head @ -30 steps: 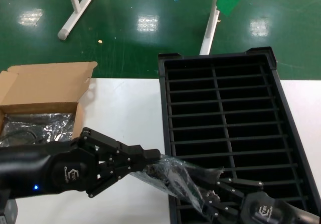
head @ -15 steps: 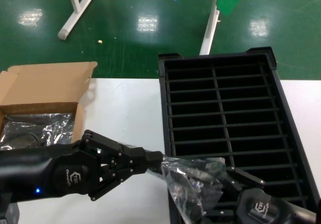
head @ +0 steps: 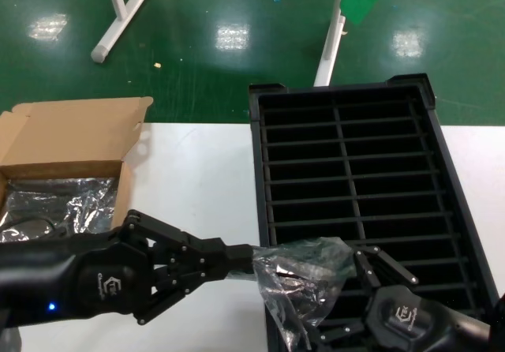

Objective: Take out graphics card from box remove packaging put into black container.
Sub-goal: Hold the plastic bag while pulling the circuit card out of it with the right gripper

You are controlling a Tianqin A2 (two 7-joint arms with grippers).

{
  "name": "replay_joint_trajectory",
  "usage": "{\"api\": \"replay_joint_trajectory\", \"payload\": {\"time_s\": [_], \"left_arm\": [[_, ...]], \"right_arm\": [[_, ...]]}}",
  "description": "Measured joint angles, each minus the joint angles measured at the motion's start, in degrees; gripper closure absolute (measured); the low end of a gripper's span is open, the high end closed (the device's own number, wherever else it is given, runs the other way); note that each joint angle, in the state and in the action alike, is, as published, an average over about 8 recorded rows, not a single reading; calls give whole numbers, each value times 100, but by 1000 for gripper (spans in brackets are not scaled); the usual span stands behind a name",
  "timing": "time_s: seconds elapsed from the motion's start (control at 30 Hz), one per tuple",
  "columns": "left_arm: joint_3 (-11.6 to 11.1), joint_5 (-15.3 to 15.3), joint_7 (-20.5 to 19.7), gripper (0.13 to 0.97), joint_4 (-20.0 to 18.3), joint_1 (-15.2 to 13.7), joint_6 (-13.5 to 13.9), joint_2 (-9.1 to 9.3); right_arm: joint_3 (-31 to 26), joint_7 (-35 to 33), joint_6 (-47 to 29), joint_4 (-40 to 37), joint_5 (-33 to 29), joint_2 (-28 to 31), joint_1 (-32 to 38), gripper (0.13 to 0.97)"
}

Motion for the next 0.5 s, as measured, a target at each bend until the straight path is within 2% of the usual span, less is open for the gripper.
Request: {"api": "replay_joint_trajectory", "payload": {"time_s": [0.03, 0.17, 0.5], "left_arm": [[-7, -5, -1, 954, 7, 7, 13, -11], [-31, -19, 12, 954, 64, 4, 73, -56], [-117, -60, 76, 954, 170, 50, 211, -161]], "right_arm": [[2, 2, 1, -8, 3, -2, 12, 347], [8, 28, 0, -25, 15, 2, 49, 347], [-19, 119, 28, 26, 3, 29, 92, 400]]}}
